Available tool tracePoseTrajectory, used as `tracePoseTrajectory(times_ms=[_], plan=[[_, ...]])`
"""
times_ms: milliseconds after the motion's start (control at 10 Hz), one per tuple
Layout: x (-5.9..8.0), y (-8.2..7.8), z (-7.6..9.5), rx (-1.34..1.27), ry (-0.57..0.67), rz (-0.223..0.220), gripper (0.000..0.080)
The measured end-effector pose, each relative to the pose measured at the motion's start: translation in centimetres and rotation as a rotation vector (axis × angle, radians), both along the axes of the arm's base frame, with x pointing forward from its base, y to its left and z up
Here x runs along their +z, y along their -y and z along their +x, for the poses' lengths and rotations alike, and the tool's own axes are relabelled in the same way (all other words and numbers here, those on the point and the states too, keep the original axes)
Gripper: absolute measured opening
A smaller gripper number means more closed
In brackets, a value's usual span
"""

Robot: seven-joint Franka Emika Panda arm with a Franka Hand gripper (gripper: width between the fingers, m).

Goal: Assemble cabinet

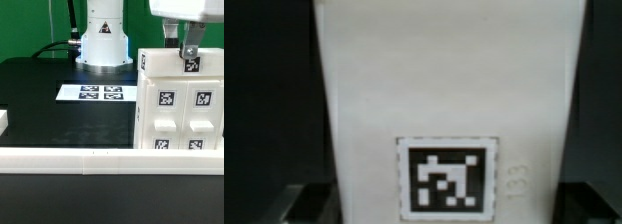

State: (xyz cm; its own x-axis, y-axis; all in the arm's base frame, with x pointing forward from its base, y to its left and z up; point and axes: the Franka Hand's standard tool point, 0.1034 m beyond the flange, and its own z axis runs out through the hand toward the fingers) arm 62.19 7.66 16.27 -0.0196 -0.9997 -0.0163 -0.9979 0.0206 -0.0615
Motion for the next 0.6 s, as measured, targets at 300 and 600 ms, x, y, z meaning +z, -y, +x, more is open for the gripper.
tracePoseTrajectory(times_ms=[300, 600], plan=[[-0.05, -0.09, -0.22, -0.157, -0.015, 0.019, 0.0560], [0.31, -0.54, 0.06, -0.150, -0.009, 0.042, 0.0730]])
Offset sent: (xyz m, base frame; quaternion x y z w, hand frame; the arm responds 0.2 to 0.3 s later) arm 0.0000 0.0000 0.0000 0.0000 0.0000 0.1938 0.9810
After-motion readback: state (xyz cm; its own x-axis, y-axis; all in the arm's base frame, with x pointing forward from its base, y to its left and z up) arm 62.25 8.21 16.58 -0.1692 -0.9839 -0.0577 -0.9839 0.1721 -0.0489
